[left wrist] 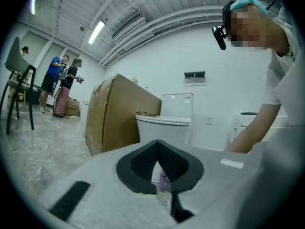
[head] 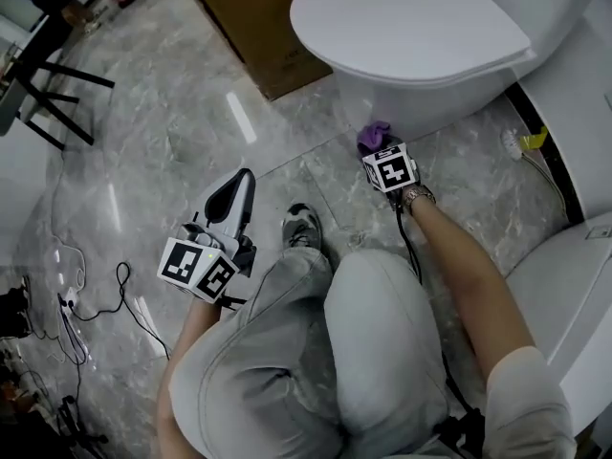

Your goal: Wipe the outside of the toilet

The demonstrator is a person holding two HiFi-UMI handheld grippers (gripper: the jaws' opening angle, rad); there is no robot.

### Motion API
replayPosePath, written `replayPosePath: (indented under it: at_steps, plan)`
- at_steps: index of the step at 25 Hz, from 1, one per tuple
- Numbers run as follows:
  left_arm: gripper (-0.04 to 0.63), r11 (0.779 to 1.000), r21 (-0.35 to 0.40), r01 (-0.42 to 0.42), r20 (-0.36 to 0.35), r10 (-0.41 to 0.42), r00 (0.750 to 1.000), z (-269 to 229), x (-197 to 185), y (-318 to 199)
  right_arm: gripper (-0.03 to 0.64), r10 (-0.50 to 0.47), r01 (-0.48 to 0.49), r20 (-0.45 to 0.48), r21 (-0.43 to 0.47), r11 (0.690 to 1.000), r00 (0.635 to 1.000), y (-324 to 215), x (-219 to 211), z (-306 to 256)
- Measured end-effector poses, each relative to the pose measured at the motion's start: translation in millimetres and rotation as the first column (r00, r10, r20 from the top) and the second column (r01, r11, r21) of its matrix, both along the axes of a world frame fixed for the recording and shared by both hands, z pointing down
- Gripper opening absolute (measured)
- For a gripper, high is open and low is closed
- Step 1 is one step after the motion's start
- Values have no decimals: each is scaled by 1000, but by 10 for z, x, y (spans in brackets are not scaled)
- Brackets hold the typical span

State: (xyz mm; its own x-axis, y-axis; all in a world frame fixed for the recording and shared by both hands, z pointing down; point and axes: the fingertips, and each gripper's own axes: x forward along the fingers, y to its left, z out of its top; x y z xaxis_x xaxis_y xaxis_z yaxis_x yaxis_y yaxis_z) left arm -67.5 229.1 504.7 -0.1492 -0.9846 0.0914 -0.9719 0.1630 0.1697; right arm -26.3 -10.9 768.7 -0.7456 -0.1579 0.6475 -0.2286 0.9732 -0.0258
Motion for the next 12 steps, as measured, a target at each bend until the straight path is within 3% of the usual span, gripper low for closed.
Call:
replayPosePath:
  at_steps: [5,12]
  plan:
    - [5,1000,-5,12,-33,-12,999,68,-158,234,149,5,-5,5,-13,1000,1000,218,-172,-53]
    - [5,997,16,-75,-44,75,996,420,-196,-233,149,-2,0,-69,-27,1000,998,281,-160,404]
